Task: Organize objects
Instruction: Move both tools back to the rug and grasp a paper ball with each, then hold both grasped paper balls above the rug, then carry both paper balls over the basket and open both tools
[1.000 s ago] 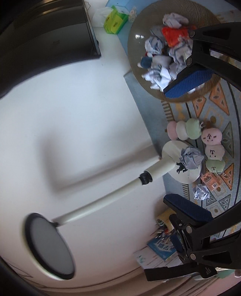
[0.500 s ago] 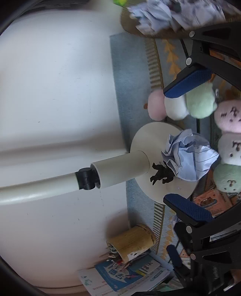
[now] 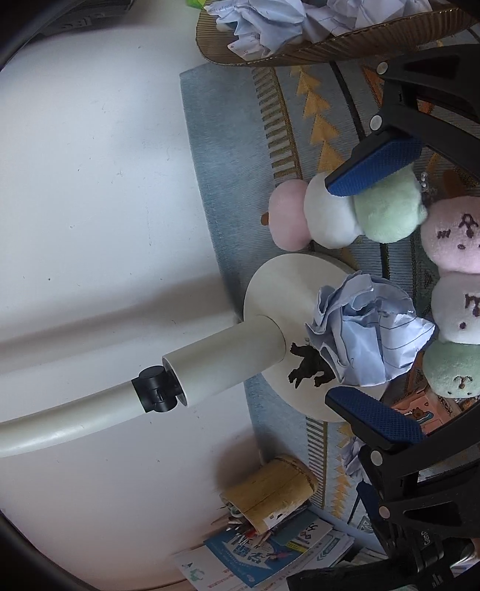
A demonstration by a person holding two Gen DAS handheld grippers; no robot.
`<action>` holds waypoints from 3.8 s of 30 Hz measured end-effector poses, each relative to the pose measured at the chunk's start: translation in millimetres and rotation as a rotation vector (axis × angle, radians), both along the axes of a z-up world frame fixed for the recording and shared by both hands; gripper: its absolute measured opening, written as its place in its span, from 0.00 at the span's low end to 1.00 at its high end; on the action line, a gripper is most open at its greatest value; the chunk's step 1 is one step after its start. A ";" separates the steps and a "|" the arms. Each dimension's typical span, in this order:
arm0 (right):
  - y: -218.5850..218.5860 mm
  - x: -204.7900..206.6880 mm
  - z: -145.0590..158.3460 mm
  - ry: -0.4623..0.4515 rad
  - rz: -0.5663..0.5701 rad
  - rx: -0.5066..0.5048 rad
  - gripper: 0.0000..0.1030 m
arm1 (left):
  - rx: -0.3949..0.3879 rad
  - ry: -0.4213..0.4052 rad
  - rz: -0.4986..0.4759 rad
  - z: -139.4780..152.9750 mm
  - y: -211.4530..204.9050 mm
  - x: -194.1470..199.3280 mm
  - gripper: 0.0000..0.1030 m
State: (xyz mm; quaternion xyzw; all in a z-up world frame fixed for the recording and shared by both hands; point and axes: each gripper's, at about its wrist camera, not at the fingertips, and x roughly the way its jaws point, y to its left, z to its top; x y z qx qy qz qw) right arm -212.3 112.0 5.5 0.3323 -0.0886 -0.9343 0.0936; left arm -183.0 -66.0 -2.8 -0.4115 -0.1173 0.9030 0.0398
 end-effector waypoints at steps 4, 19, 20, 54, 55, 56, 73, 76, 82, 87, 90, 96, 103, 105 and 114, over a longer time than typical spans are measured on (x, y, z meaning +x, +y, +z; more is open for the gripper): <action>-4.0 -2.2 -1.4 -0.015 0.000 0.022 1.00 | -0.014 -0.003 0.000 -0.1 1.9 0.1 0.99; -11.2 -4.4 -0.5 -0.027 0.008 0.070 1.00 | -0.045 -0.017 -0.002 1.3 9.5 3.3 0.99; -12.2 -5.5 -1.1 -0.034 0.015 0.074 1.00 | -0.050 -0.020 -0.002 1.4 10.6 3.5 0.99; 2.4 9.3 9.5 0.072 0.029 -0.053 0.48 | -0.071 0.040 0.032 13.7 9.8 6.4 0.41; 1.5 9.2 9.4 0.072 0.031 -0.049 0.48 | -0.065 0.037 0.034 8.7 5.2 4.0 0.41; 0.8 9.4 9.4 0.072 0.032 -0.047 0.48 | -0.062 0.034 0.035 8.4 4.6 3.6 0.41; -0.2 6.7 8.2 0.059 0.043 -0.046 0.48 | -0.069 0.028 0.030 10.8 6.5 -1.5 0.41; -0.4 5.5 7.0 0.049 0.042 -0.045 0.48 | -0.070 0.028 0.028 10.0 11.2 1.4 0.41; 1.6 4.8 6.3 0.045 0.031 -0.055 0.48 | -0.069 0.027 0.027 11.1 11.4 1.3 0.41; 1.5 4.3 6.3 0.043 0.033 -0.056 0.48 | -0.058 0.026 0.024 10.8 8.3 2.5 0.41; 1.1 3.9 6.2 0.040 0.033 -0.055 0.48 | -0.060 0.027 0.024 10.8 6.7 3.6 0.41; -1.3 1.4 4.0 0.020 0.026 -0.034 0.48 | -0.091 0.023 0.021 12.2 15.1 1.4 0.41; -9.8 5.0 6.9 0.043 0.026 0.026 0.48 | -0.130 0.030 0.050 10.5 14.9 -1.3 0.41; -14.5 7.6 8.8 0.059 0.029 0.055 0.48 | -0.150 0.034 0.057 12.3 15.5 0.8 0.41; -32.3 22.9 19.1 0.156 0.051 0.137 0.48 | -0.245 0.134 0.167 27.3 20.9 18.0 0.41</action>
